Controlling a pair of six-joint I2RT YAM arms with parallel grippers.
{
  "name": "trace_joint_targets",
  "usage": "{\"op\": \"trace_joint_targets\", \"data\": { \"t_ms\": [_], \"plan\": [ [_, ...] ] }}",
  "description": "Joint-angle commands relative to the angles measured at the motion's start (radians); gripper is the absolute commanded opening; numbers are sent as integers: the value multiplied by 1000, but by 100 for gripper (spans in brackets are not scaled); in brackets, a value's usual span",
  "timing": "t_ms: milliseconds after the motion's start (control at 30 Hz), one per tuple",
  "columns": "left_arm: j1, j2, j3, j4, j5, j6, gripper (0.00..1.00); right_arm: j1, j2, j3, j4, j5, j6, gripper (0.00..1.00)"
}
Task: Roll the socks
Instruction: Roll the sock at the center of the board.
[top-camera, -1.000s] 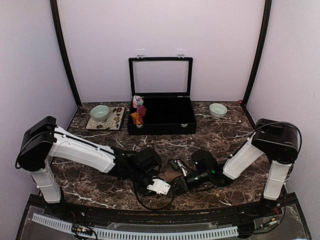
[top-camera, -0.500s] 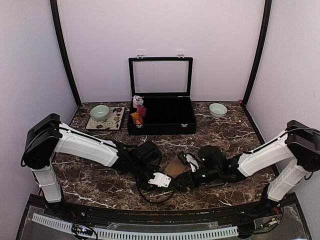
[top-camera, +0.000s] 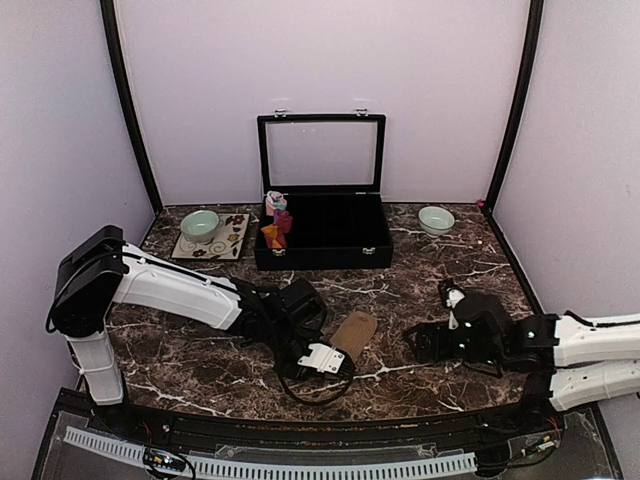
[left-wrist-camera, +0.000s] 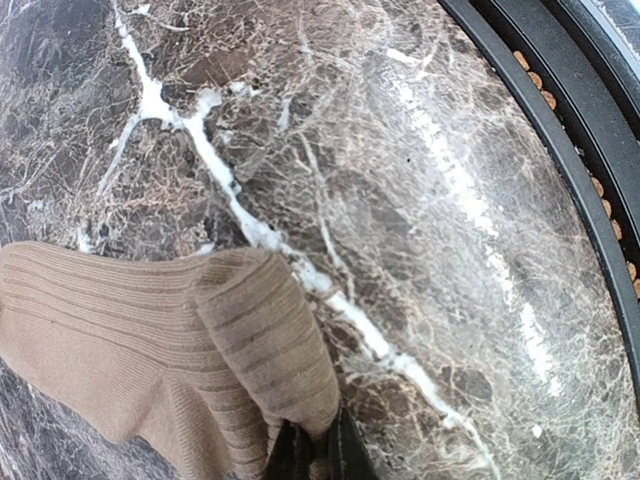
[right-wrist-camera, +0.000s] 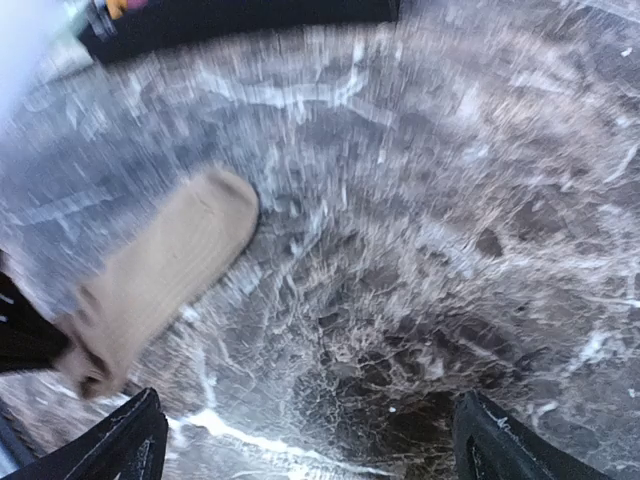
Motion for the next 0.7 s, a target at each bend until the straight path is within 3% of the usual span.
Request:
{"op": "trace_joint_targets", "data": {
  "t_ms": [0,67,200,300,467,667],
  "plan": [
    [9,118,-3,-211,-1,1,0,6,-345,-221,248,47,28,99],
    [14,149,32,-255,53,-9,0,8,-498,-305,339,16,-40,99],
    [19,206,92,-330,151,-21,0,24,-629,-289,268,12,-196,99],
    [38,269,184,-426,272,-24,0,37,-536,-241,263,-62,-306,99],
    [107,419,365,-620,478,-50,0,81,-234,-122,274,-174,-473,100],
    [190,486,428,-706,650,-122,0,144,-122,-112,341,-186,-600,99]
  ]
}}
